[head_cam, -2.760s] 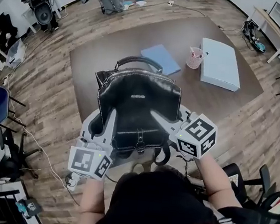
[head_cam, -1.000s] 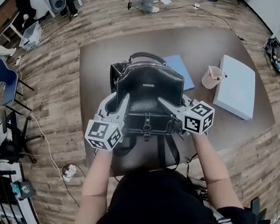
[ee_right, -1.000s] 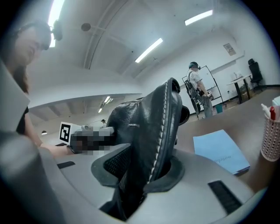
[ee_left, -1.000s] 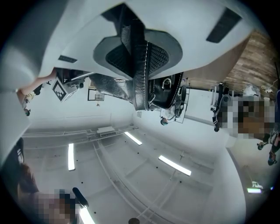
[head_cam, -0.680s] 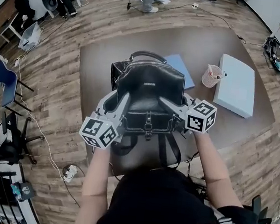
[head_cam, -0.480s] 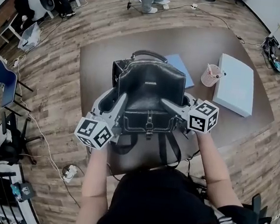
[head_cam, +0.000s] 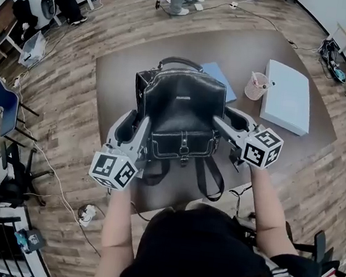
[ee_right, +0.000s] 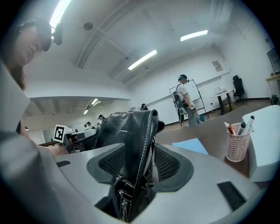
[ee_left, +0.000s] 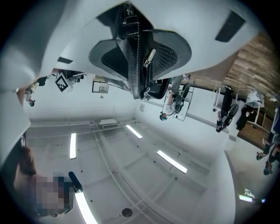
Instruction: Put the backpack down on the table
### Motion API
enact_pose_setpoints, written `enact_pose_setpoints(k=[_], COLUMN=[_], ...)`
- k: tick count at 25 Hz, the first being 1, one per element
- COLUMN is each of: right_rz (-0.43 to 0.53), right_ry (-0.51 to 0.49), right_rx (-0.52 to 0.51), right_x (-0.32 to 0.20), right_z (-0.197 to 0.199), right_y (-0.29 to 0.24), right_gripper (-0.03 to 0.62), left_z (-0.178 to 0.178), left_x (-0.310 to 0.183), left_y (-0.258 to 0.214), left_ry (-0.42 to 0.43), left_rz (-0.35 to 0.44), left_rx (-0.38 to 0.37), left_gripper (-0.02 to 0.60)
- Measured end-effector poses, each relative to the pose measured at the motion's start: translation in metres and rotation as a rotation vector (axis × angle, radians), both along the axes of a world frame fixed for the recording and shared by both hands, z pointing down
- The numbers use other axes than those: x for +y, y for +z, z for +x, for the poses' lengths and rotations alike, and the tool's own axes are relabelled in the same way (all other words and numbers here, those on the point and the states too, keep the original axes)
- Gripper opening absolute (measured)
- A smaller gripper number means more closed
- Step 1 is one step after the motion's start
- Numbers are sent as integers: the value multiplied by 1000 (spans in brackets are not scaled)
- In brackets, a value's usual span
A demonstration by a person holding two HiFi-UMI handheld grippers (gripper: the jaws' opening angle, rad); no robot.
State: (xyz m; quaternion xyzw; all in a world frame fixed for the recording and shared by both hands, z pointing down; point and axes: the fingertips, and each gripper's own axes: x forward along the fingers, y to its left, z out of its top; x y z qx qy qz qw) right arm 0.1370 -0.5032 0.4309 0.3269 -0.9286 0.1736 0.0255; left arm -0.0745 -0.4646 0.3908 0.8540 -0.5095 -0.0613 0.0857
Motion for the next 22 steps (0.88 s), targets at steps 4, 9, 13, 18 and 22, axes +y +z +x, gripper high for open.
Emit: enact_pose_setpoints(k=[4, 9, 13, 18, 22], right_rz=[28, 54, 66, 70, 85], right_ry=[65, 129, 146, 138, 150], right_rx=[-5, 10, 22, 9, 31], right_x=[12, 28, 42, 62, 78], right_z=[12, 19, 15, 0, -10], right_y=[-12, -21, -26, -31, -35], right_gripper=[204, 184, 164, 95, 27], left_z=[-4, -8, -9, -8, -9], left_x=[16, 35, 50, 70, 86], left_y=[-6, -6, -8, -6, -1], left_ry=[2, -7, -23, -41, -56], left_rz=[5, -6, -24, -57, -96], left_rx=[6, 16, 25, 29, 32], left_gripper=[173, 145, 110, 84, 72])
